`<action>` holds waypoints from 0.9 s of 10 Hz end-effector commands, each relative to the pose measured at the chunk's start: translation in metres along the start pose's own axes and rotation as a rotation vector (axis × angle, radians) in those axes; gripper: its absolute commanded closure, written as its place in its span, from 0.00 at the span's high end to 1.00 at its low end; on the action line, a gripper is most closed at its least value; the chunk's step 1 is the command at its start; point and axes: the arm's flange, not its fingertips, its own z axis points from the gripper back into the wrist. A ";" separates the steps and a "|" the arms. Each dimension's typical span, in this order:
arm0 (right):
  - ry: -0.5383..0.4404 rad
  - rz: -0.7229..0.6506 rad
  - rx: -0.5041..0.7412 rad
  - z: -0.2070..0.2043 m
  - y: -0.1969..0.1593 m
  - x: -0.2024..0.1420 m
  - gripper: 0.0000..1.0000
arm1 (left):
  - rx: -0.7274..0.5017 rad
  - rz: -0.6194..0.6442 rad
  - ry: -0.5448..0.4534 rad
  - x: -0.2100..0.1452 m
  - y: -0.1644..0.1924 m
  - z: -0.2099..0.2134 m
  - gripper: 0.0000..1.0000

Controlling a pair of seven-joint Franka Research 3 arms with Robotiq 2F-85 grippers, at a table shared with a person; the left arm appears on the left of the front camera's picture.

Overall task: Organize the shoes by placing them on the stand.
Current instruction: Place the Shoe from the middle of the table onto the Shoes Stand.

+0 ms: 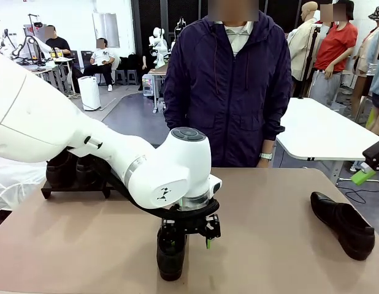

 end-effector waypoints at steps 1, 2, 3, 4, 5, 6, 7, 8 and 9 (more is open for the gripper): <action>0.004 0.025 0.032 0.004 0.001 0.002 1.00 | 0.026 0.025 -0.041 0.003 -0.005 -0.004 0.69; 0.004 0.025 0.032 0.004 0.001 0.002 1.00 | 0.034 0.013 -0.054 0.003 -0.004 -0.003 0.09; 0.004 0.025 0.032 0.004 0.001 0.002 1.00 | 0.043 0.006 -0.059 0.003 -0.005 -0.003 0.00; 0.004 0.025 0.032 0.004 0.001 0.002 1.00 | 0.049 0.002 -0.059 0.004 -0.005 -0.003 0.00; 0.004 0.025 0.032 0.004 0.001 0.002 1.00 | 0.054 -0.001 -0.062 0.004 -0.005 -0.004 0.00; 0.004 0.025 0.032 0.004 0.001 0.002 1.00 | 0.061 -0.001 -0.066 0.003 -0.004 -0.004 0.00; 0.004 0.025 0.032 0.004 0.001 0.002 1.00 | 0.066 -0.002 -0.067 0.003 -0.003 -0.004 0.00; 0.004 0.025 0.032 0.004 0.001 0.002 1.00 | 0.065 -0.002 -0.067 0.003 -0.002 -0.004 0.00; 0.004 0.025 0.032 0.004 0.001 0.002 1.00 | 0.072 0.003 -0.073 0.003 -0.001 -0.003 0.00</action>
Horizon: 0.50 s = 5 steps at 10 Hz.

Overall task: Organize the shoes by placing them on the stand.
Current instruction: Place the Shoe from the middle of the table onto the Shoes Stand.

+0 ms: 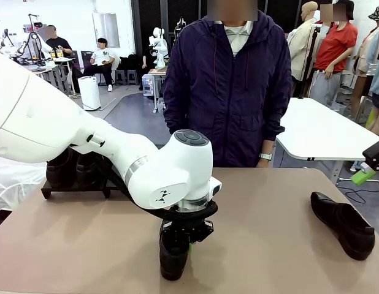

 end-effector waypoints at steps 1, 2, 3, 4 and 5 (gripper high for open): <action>0.004 0.025 0.032 0.004 0.001 0.002 1.00 | 0.026 0.027 -0.042 0.001 -0.002 0.003 0.00; 0.004 0.025 0.032 0.004 0.001 0.002 1.00 | 0.029 0.038 -0.059 0.000 0.002 0.008 0.00; 0.004 0.025 0.032 0.004 0.001 0.002 1.00 | 0.033 0.046 -0.086 -0.001 0.006 0.018 0.00; 0.004 0.025 0.032 0.004 0.001 0.002 1.00 | 0.024 0.051 -0.126 -0.003 0.013 0.039 0.00; 0.004 0.025 0.032 0.004 0.001 0.002 1.00 | 0.017 0.025 -0.170 -0.010 0.022 0.068 0.00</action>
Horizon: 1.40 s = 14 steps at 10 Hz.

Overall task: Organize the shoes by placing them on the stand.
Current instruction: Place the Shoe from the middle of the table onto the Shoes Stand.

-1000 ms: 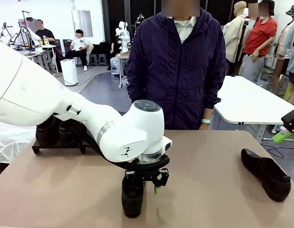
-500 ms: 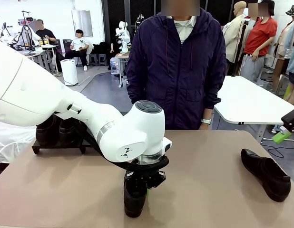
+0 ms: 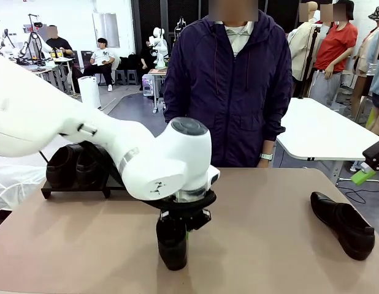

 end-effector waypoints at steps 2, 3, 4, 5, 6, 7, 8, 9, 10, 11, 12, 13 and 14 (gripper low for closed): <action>0.003 0.025 0.032 0.004 0.001 0.002 1.00 | -0.062 -0.126 -0.099 -0.026 0.035 0.095 0.00; 0.003 0.025 0.032 0.004 0.001 0.002 1.00 | -0.096 -0.216 -0.127 -0.040 0.046 0.125 0.00; 0.003 0.025 0.032 0.004 0.001 0.002 1.00 | -0.126 -0.318 -0.180 -0.054 0.055 0.146 0.00; 0.003 0.025 0.032 0.004 0.001 0.002 1.00 | -0.139 -0.421 -0.236 -0.065 0.064 0.159 0.00; 0.003 0.025 0.032 0.004 0.001 0.002 1.00 | -0.152 -0.412 -0.271 -0.072 0.073 0.167 0.00; 0.003 0.025 0.032 0.004 0.001 0.002 1.00 | -0.161 -0.333 -0.285 -0.076 0.083 0.172 0.00; 0.003 0.025 0.032 0.004 0.001 0.002 1.00 | -0.111 -0.388 -0.234 -0.070 0.050 0.170 0.00; 0.003 0.025 0.032 0.004 0.001 0.002 1.00 | -0.111 -0.388 -0.234 -0.070 0.050 0.170 0.00; 0.003 0.025 0.032 0.004 0.001 0.002 1.00 | -0.111 -0.388 -0.234 -0.070 0.050 0.170 0.00; 0.003 0.025 0.032 0.004 0.001 0.002 1.00 | -0.110 -0.381 -0.255 -0.078 0.063 0.171 0.00; 0.003 0.025 0.032 0.004 0.001 0.002 1.00 | -0.095 -0.235 -0.319 -0.060 0.083 0.166 0.00; 0.003 0.025 0.032 0.004 0.001 0.002 1.00 | -0.090 -0.178 -0.334 -0.030 0.109 0.158 0.00; 0.003 0.025 0.032 0.004 0.001 0.002 1.00 | -0.077 -0.161 -0.340 0.004 0.133 0.144 0.00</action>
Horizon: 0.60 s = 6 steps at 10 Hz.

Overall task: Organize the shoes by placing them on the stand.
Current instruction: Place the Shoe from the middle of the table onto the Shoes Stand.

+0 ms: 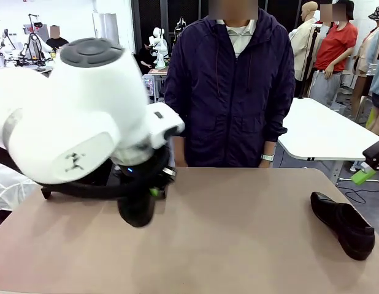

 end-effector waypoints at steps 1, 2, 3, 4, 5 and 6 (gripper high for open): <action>0.003 0.026 0.032 0.003 0.002 0.001 1.00 | 0.041 0.003 -0.058 0.042 0.055 -0.037 0.00; 0.003 0.026 0.032 0.003 0.002 0.001 1.00 | 0.095 -0.017 -0.070 0.063 0.079 -0.062 0.00; 0.003 0.026 0.032 0.003 0.002 0.001 1.00 | 0.144 -0.067 -0.044 0.081 0.099 -0.088 0.00; 0.003 0.026 0.032 0.003 0.002 0.001 1.00 | 0.112 -0.098 -0.044 0.093 0.116 -0.110 0.00; 0.003 0.026 0.032 0.003 0.002 0.001 1.00 | 0.119 -0.095 -0.045 0.103 0.127 -0.125 0.00; 0.003 0.026 0.032 0.003 0.002 0.001 1.00 | 0.095 -0.061 -0.086 0.111 0.133 -0.131 0.00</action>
